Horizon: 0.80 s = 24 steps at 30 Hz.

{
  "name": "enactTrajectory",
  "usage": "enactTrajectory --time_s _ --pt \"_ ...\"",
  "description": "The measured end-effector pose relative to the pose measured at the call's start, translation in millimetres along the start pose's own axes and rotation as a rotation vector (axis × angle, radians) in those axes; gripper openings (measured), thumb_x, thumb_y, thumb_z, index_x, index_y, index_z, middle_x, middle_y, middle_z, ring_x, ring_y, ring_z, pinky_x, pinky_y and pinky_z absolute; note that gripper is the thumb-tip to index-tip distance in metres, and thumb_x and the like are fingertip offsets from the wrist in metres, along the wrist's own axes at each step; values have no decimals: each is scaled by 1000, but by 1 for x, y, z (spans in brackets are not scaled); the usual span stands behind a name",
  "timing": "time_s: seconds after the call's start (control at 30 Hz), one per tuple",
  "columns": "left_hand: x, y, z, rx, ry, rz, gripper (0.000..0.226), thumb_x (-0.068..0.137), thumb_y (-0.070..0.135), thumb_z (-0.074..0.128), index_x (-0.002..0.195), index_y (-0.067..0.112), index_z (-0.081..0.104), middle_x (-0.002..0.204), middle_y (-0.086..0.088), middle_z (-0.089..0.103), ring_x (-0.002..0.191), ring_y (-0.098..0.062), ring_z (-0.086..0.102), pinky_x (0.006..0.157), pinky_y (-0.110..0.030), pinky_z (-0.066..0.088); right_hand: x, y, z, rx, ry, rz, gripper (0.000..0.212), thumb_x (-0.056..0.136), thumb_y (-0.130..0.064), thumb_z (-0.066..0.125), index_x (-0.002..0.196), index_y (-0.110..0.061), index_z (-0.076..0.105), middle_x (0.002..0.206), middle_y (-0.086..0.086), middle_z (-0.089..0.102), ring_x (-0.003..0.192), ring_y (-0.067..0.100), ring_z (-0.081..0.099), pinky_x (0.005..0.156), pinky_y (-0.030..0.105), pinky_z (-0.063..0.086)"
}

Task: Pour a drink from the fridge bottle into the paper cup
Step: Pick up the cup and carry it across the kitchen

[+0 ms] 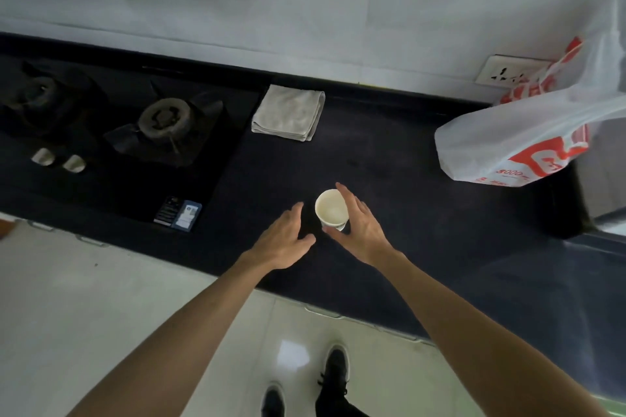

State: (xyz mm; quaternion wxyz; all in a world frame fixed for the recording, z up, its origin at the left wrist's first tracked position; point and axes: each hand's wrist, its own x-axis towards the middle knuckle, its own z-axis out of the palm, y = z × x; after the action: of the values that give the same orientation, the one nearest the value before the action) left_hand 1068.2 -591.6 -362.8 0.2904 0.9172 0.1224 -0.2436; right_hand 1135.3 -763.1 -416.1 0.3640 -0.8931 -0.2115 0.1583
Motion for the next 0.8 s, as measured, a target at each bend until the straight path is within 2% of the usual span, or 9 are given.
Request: enactTrajectory --time_s 0.1,0.2,0.33,0.43,0.53,0.63,0.7,0.8 --pt "3 -3 0 -128 -23 -33 71 99 29 48 158 22 10 160 -10 26 145 -25 32 116 -44 33 1 -2 4 -7 30 1 86 87 -37 71 153 -31 15 147 -2 43 136 23 39 112 50 37" --pt "7 -5 -1 -322 4 -115 64 98 27 44 156 20 18 147 -9 44 135 -25 44 111 -39 36 3 -5 5 12 47 -36 83 87 -36 71 152 -28 19 146 -2 43 133 21 43 107 49 43" --pt "14 4 -10 -817 103 -272 50 101 28 40 149 16 34 132 -12 55 117 -29 57 103 -47 48 7 -19 -3 53 93 -80 82 86 -36 72 151 -27 23 146 -3 43 128 20 47 101 38 48" --pt "18 10 -23 -1138 133 -351 46 104 36 38 143 12 43 124 -20 62 111 -36 63 91 -50 53 13 -36 -11 81 114 -139 82 85 -36 73 151 -25 24 145 -3 44 127 18 48 100 38 49" --pt "15 13 -38 -1358 117 -349 50 103 43 37 136 8 49 114 -22 65 108 -39 63 93 -54 51 20 -56 -20 103 126 -205 82 85 -37 73 151 -25 24 145 -3 45 127 17 49 99 37 49" --pt "6 13 -56 -1529 107 -311 52 103 43 37 135 5 50 123 -26 61 118 -42 58 101 -58 46 28 -78 -26 125 121 -243 83 84 -35 74 150 -25 24 144 -4 46 126 15 49 100 33 49" --pt "-2 8 -67 -1624 112 -265 53 102 41 36 136 3 50 128 -28 59 119 -42 58 97 -57 47 32 -92 -28 136 113 -273 83 84 -34 74 150 -26 25 143 -4 46 125 13 49 99 31 48" --pt "-16 -5 -82 -1718 139 -213 51 101 38 37 132 0 51 125 -29 59 113 -42 60 94 -55 48 35 -116 -27 175 106 -302 79 84 -35 74 147 -28 27 136 -7 49 117 7 50 93 27 50"
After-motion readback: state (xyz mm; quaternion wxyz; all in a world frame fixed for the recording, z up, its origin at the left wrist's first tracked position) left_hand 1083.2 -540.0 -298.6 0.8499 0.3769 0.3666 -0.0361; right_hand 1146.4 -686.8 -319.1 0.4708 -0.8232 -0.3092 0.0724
